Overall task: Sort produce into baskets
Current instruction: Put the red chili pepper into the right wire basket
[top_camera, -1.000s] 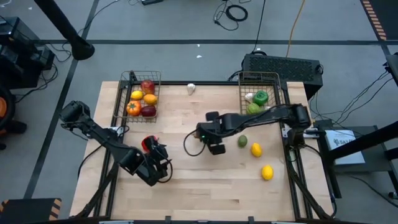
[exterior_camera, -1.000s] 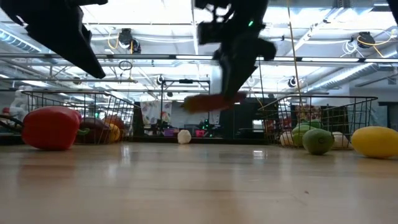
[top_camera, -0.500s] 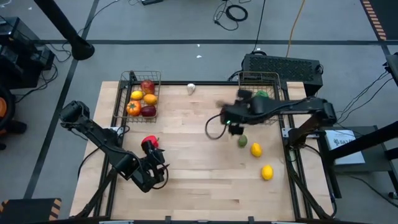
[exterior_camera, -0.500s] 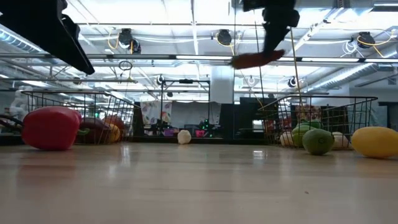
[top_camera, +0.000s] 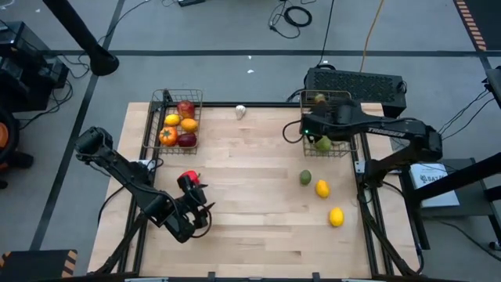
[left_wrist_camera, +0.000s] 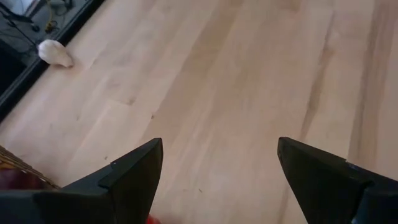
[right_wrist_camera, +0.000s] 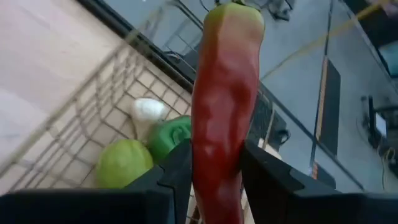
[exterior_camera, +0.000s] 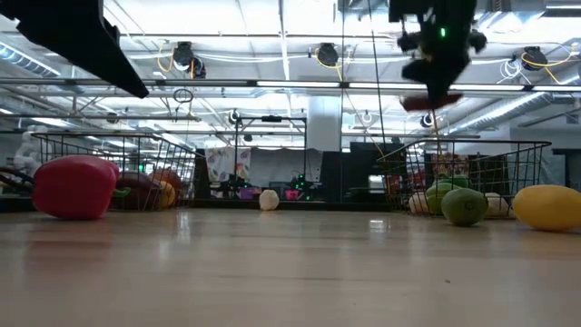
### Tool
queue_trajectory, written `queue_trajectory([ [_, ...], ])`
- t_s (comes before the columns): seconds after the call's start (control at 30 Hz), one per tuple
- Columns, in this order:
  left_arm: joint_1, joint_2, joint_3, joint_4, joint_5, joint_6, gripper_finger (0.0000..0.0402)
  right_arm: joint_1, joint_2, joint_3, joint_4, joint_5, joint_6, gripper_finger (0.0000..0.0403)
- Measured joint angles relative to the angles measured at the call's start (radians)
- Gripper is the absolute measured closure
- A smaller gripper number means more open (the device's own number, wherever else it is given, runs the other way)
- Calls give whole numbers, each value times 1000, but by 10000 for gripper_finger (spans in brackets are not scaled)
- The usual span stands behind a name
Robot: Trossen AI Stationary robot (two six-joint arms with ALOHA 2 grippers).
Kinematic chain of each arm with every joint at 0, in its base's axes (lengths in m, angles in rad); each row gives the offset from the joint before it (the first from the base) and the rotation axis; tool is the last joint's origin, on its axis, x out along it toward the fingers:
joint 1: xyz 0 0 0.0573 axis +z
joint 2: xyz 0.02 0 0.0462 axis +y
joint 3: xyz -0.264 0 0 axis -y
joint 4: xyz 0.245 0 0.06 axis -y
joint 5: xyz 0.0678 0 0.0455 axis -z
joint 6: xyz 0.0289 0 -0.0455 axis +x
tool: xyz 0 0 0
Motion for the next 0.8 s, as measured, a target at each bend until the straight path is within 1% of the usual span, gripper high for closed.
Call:
queue_trajectory([
  [0.07, 1, 0, 0, -8, -6, 4, 78, -24, -11, -74, 63, -8, 5, 285],
  [0.17, 1, 0, 0, -9, -15, 9, 78, -48, -13, -173, 169, -57, -47, 285],
  [0.23, 1, 0, 0, -10, -30, 10, 78, -63, -13, -226, 217, -93, -84, 285],
  [0.33, 1, 0, 0, -15, -37, 17, 78, -76, -13, -280, 271, -113, -92, 284],
  [0.5, 1, 0, 0, -14, -38, 31, 78, -91, -13, -322, 271, -135, -71, 284],
  [0.63, 1, 0, 0, -14, -36, 31, 78, -93, -13, -326, 269, -174, -61, 284],
  [0.7, 1, 0, 0, -14, -35, 34, 78, -93, -13, -326, 269, -170, -58, 283],
  [0.8, 1, 0, 0, -16, -34, 34, 78, -93, -13, -326, 262, -170, -58, 268],
])
